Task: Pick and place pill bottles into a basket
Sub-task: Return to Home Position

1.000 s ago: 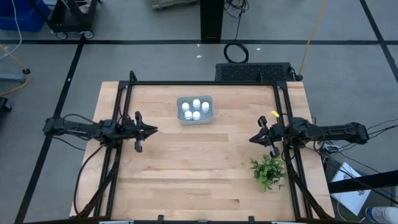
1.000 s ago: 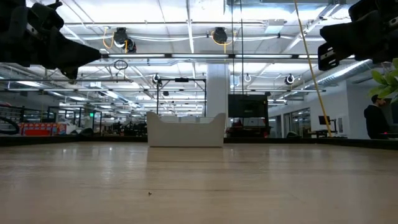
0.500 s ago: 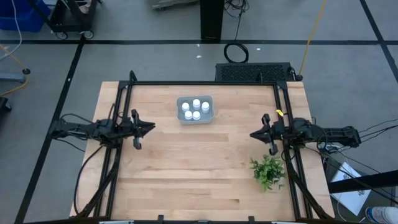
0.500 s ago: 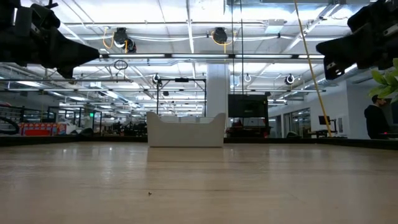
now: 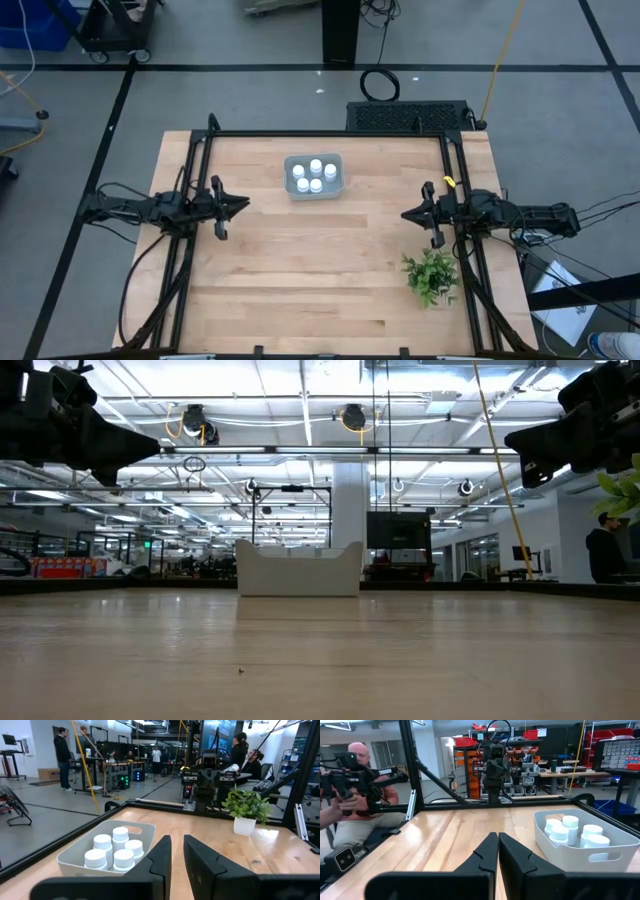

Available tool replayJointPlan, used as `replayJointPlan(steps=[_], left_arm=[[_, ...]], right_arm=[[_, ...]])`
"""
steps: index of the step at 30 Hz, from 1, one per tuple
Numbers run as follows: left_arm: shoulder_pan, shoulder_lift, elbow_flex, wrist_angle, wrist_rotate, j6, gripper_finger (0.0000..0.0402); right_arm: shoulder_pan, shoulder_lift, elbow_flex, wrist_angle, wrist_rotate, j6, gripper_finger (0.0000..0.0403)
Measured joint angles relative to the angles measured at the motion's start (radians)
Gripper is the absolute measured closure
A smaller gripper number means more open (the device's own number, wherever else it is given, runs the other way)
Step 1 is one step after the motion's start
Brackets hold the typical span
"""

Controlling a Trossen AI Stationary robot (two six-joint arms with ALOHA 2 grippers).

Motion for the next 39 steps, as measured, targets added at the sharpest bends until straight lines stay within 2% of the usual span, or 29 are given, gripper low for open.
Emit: replayJointPlan(steps=[5,10,39], left_arm=[[0.000,0.000,0.000,0.000,0.000,0.001,0.0346],[0.000,0.000,-0.001,0.006,0.001,0.064,0.0346],[0.000,0.000,-0.003,0.024,0.002,0.053,0.0346]], right_arm=[[0.000,0.005,0.000,-0.003,-0.003,0.005,0.0395],[0.000,0.017,0.000,0.016,-0.005,0.050,0.0396],[0.000,0.017,0.000,0.046,-0.009,0.046,0.0396]])
